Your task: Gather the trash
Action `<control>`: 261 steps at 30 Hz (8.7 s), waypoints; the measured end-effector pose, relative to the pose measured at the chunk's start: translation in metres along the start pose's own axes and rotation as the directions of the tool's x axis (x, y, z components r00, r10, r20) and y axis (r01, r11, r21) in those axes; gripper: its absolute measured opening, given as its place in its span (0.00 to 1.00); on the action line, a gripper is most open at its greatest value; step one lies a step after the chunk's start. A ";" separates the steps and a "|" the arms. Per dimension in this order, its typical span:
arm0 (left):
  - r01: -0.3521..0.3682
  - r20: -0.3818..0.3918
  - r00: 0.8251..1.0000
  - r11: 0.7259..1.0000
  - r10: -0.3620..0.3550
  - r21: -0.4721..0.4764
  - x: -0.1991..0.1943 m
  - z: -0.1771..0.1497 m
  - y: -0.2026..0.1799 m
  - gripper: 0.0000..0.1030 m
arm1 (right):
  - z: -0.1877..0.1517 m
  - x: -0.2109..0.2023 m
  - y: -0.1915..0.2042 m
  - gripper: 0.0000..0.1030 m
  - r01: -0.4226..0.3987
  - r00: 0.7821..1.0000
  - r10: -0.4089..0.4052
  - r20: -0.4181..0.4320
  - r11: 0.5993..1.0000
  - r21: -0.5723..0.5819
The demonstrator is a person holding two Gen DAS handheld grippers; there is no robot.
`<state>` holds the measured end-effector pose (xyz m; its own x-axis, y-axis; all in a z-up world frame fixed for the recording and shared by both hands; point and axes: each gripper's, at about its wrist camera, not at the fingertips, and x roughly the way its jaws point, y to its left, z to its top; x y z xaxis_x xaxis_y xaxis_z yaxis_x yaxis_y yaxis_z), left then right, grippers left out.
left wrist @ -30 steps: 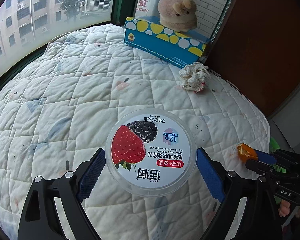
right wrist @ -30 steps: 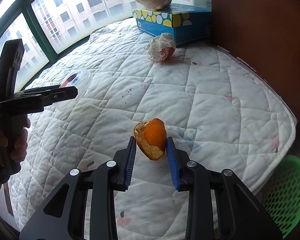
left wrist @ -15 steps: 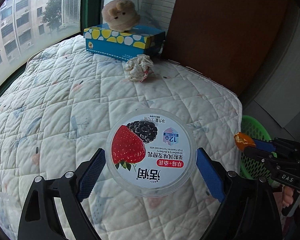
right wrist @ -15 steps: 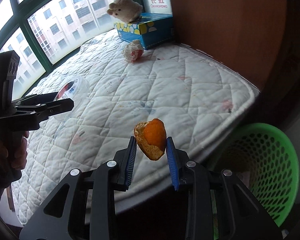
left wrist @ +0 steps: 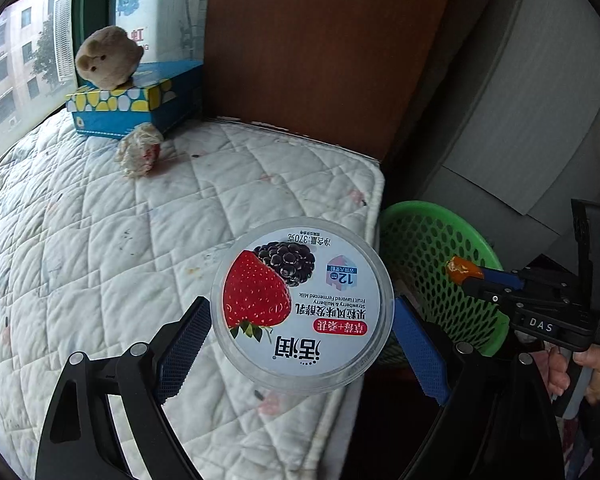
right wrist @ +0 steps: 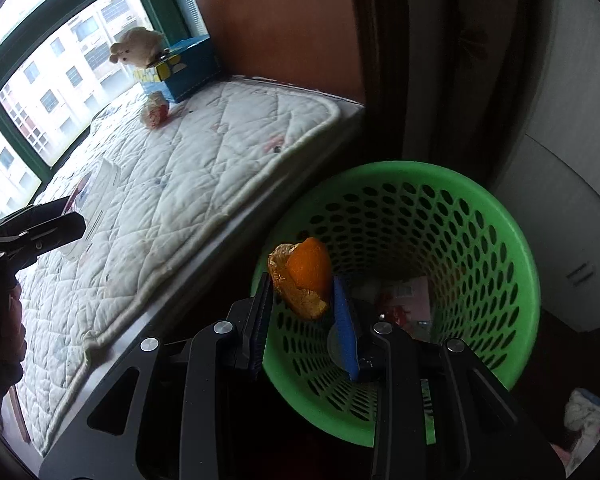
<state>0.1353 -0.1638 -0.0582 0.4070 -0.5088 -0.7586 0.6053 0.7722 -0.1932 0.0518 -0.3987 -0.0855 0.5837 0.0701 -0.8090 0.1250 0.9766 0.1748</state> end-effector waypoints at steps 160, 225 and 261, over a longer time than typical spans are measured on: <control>-0.149 0.040 0.986 0.962 0.162 -0.227 -0.042 -0.006 0.099 0.33 | 0.053 0.024 0.151 0.30 -0.217 0.973 0.227 0.034 0.960 -0.178; 0.057 -0.104 0.993 0.995 -0.047 0.086 0.061 -0.001 -0.144 0.76 | -0.039 -0.066 -0.087 0.50 0.071 0.991 -0.092 0.094 0.975 0.209; -0.210 0.069 0.972 0.960 0.225 -0.184 -0.075 -0.046 -0.009 0.91 | -0.018 -0.091 0.065 0.89 0.050 0.976 -0.044 0.215 0.998 -0.026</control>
<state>0.0681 -0.1150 -0.0280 0.5791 -0.3466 -0.7379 0.3701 0.9182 -0.1408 -0.0078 -0.3381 -0.0109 0.7361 -0.0179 -0.6766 0.1334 0.9839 0.1191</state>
